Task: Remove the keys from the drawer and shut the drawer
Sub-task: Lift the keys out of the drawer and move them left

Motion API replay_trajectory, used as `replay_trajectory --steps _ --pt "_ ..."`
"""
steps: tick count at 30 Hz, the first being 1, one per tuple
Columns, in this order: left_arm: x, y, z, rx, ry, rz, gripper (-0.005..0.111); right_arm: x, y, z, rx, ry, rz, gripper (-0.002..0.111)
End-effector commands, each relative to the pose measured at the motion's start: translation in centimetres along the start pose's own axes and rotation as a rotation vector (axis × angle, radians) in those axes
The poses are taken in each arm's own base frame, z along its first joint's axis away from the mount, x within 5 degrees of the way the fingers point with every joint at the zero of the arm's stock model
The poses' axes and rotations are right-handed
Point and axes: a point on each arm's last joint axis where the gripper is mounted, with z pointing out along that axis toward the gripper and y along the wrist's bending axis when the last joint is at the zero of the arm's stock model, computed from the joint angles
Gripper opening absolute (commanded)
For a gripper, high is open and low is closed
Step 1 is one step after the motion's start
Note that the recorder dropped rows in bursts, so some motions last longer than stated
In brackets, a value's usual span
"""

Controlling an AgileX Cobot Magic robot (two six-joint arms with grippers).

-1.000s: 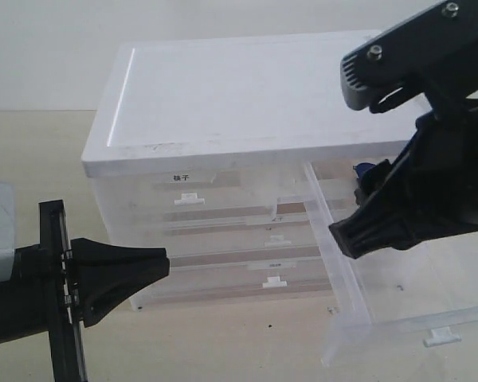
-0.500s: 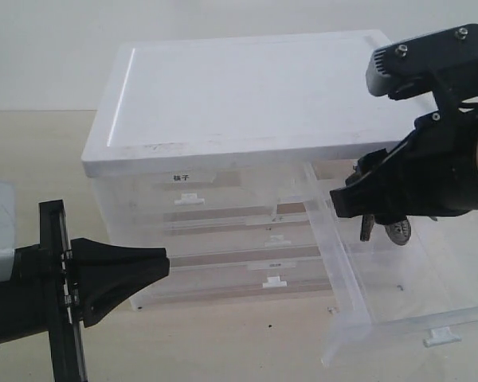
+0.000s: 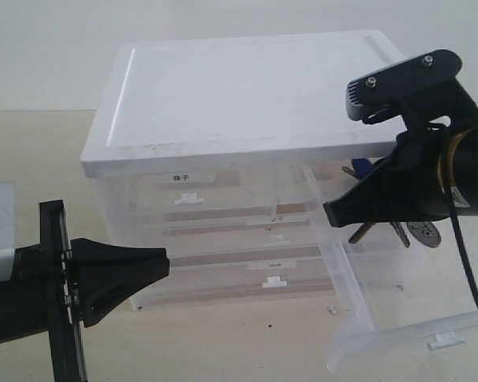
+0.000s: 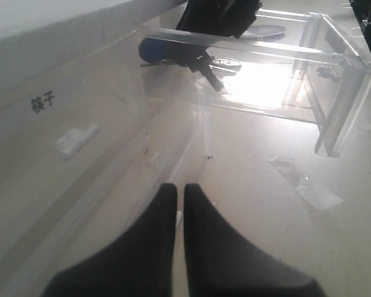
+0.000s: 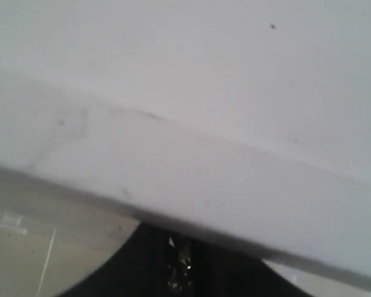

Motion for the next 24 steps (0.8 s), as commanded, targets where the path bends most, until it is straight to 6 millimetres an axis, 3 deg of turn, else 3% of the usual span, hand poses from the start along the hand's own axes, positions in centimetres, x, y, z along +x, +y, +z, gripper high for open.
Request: replay_trajectory --steps 1,9,13,24 --pt "-0.1 -0.1 0.1 0.009 -0.01 -0.002 0.004 0.6 0.1 0.0 -0.014 0.036 -0.044 0.0" --pt "-0.1 -0.1 0.1 0.009 -0.01 -0.002 0.004 -0.4 -2.9 -8.9 -0.088 -0.302 0.049 0.0" --pt "-0.1 -0.1 0.1 0.009 -0.01 -0.002 0.004 -0.7 -2.8 -12.0 -0.239 -0.478 0.059 0.0" --pt "-0.1 -0.1 0.1 0.009 -0.01 -0.002 0.004 -2.1 2.6 -9.9 -0.482 -0.507 -0.028 0.0"
